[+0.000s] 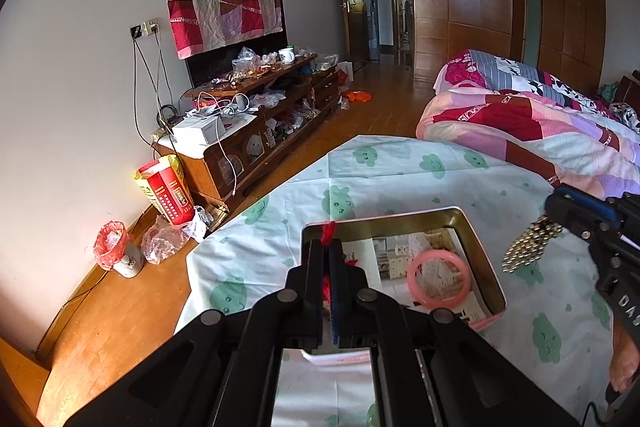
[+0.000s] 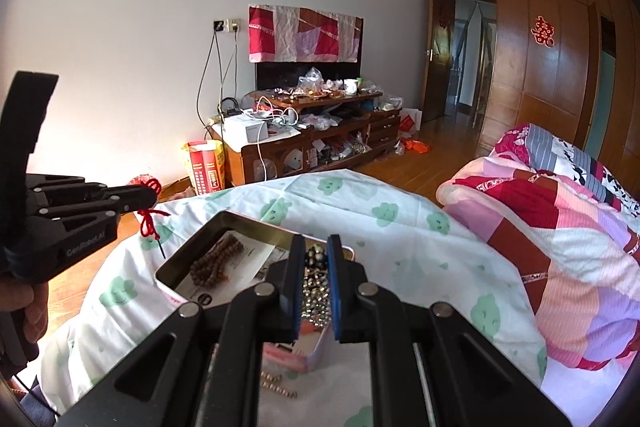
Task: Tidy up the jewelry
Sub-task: 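Lower the red cord and silver bead tray into the tin and open both tools, then withdraw both tools from the tin toward the jewelry beside it, then grasp the jade bangle with the left tool while the right tool grasps the dark bead bracelet, then lift the jade bangle and dark bead bracelet and carry both over the tin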
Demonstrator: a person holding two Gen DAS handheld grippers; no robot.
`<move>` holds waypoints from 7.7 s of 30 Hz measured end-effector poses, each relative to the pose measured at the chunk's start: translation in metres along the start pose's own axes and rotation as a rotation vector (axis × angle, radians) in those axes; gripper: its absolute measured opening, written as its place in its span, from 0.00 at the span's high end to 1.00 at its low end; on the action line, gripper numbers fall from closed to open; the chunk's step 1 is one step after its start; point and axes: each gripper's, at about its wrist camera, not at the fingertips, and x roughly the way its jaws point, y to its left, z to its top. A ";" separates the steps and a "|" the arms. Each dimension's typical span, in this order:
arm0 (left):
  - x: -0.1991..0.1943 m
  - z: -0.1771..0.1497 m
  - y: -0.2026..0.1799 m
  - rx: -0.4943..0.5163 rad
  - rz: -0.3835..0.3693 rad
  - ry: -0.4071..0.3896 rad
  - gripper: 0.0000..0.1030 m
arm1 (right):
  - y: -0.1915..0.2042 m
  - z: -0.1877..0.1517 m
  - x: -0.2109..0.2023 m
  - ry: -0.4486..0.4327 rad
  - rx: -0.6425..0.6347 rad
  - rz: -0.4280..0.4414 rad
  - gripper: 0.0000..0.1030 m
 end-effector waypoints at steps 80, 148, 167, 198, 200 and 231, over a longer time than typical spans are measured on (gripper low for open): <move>0.075 -0.017 0.000 -0.016 0.089 0.115 0.22 | 0.004 -0.033 0.085 0.193 0.031 -0.088 0.37; 0.012 -0.152 -0.016 -0.047 -0.057 0.218 0.41 | 0.032 -0.146 0.005 0.303 -0.011 -0.007 0.82; -0.006 -0.143 -0.003 -0.016 -0.055 0.157 0.94 | 0.025 -0.136 -0.008 0.217 0.041 0.018 0.87; -0.032 -0.131 0.017 -0.061 -0.019 0.082 0.94 | 0.020 -0.122 -0.029 0.124 0.050 -0.004 0.89; -0.033 -0.130 0.017 -0.060 -0.020 0.079 0.94 | 0.019 -0.121 -0.029 0.121 0.050 -0.005 0.89; -0.038 -0.103 0.010 -0.012 -0.018 0.047 0.94 | 0.020 -0.110 -0.028 0.103 0.034 -0.007 0.89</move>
